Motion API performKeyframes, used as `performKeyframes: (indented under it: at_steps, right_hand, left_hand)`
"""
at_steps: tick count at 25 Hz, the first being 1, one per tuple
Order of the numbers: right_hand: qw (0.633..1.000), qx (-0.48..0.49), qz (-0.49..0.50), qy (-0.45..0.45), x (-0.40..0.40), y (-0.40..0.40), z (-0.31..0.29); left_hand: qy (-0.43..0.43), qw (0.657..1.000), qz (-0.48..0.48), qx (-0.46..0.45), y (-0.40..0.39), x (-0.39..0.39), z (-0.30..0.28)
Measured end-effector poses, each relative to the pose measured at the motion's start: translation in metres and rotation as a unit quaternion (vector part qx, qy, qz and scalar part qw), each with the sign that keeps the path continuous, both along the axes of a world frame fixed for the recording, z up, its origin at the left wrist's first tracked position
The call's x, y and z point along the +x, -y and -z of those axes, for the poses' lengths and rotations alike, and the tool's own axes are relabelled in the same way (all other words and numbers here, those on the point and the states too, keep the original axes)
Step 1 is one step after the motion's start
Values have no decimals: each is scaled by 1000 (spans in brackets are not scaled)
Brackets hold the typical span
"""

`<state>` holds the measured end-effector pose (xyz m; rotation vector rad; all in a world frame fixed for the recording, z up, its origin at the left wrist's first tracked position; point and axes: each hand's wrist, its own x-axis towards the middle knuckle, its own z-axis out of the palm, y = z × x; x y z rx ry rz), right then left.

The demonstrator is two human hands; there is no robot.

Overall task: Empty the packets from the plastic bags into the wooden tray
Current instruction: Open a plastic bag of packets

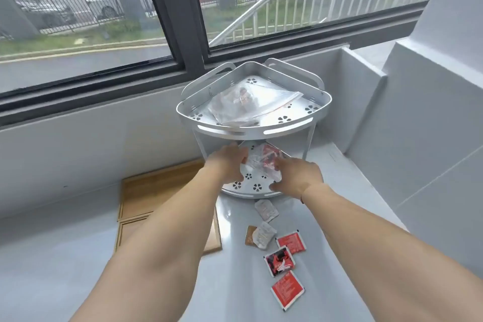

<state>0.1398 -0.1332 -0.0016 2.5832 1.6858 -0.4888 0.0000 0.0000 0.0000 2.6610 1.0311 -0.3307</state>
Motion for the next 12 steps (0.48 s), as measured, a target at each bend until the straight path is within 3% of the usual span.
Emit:
performKeyframes:
  at_steps: [4, 12]
  right_hand:
    - [1000, 21, -1, 10, 0, -18, 23]
    - [996, 76, -9, 41, 3, -24, 37]
  left_hand:
    - [14, 996, 14, 82, -6, 14, 14]
    - [82, 991, 42, 95, -10, 18, 38]
